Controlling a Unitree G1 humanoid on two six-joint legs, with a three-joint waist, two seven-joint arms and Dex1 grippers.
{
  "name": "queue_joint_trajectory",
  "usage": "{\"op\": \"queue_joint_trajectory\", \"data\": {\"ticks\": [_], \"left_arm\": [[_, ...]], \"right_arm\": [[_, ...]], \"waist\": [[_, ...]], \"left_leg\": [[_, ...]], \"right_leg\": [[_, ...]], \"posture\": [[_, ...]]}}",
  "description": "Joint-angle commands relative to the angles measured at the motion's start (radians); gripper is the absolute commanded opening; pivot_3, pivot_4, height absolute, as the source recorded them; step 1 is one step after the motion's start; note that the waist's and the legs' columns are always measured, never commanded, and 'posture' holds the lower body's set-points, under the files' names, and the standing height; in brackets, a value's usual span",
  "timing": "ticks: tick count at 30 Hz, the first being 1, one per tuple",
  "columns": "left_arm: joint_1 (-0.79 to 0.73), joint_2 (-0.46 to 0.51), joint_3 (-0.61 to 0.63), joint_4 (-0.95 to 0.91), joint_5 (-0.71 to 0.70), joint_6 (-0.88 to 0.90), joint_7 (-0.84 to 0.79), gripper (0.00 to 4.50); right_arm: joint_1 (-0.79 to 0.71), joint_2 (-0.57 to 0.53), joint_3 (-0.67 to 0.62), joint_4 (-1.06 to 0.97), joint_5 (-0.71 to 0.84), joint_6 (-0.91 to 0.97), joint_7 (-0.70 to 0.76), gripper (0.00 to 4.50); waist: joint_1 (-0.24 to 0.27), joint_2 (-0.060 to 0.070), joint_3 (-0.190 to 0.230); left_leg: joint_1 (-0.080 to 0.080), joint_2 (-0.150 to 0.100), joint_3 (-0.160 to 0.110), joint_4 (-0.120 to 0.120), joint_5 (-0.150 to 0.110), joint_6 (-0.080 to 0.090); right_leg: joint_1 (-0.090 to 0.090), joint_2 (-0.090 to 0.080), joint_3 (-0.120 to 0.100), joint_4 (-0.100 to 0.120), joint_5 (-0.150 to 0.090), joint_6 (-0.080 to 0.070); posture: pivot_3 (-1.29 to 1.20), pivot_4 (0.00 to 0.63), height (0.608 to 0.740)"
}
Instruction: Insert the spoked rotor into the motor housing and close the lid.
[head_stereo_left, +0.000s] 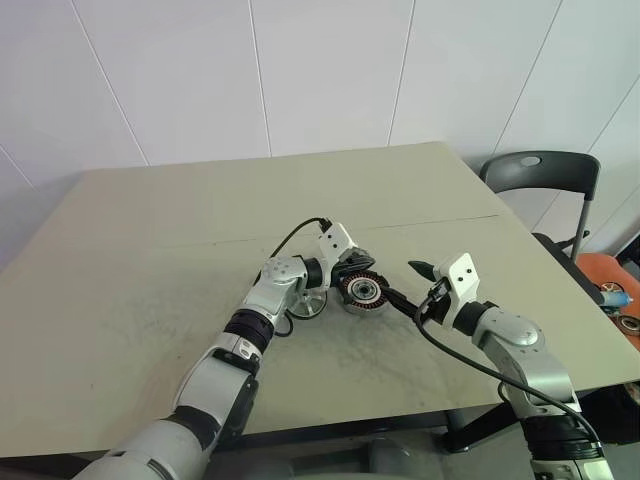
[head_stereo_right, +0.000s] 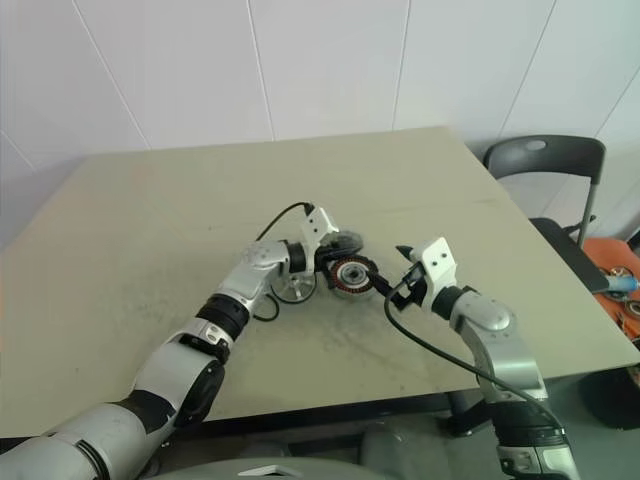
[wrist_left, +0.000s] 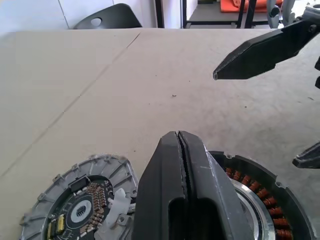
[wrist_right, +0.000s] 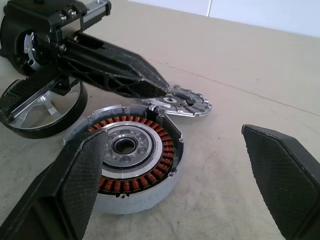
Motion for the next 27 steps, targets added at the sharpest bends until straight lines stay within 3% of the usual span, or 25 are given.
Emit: {"op": "queue_joint_trajectory", "data": {"ticks": [1,10,19,27], "left_arm": [[0.019,0.038,0.02,-0.1,-0.046,0.031,-0.064,0.05],[0.132,0.211,0.167,-0.375,-0.241,0.259,-0.133,0.05],[0.435,0.426,0.255,-0.69,-0.382,0.446,-0.182,0.05],[0.62,0.442,0.27,-0.905,-0.424,0.531,-0.068,0.05]], "right_arm": [[-0.014,0.005,-0.002,-0.023,0.005,-0.018,0.002,4.5],[-0.031,0.009,0.021,-0.018,0.006,-0.004,0.013,4.5],[-0.073,0.025,0.108,0.006,-0.034,0.031,0.023,4.5],[-0.213,0.108,0.184,0.007,-0.011,0.096,0.063,4.5]], "waist": [[-0.001,0.0,0.0],[-0.004,0.0,0.0],[-0.001,0.0,0.0],[0.0,0.001,0.0]], "left_leg": [[0.0,0.0,0.0,0.0,0.0,0.0],[0.0,0.0,0.0,0.0,0.0,0.001],[0.0,0.0,-0.001,0.0,0.0,-0.001],[0.0,0.001,-0.001,0.0,-0.001,0.001]], "right_leg": [[0.0,0.0,0.0,0.0,0.0,0.0],[-0.002,0.0,0.0,0.002,0.0,0.0],[-0.007,0.0,0.0,0.002,0.0,0.0],[-0.007,0.0,0.0,0.003,0.0,-0.001]], "posture": [[0.0,0.0,0.74],[0.0,0.0,0.74],[0.0,0.0,0.74],[0.0,0.0,0.74]]}}
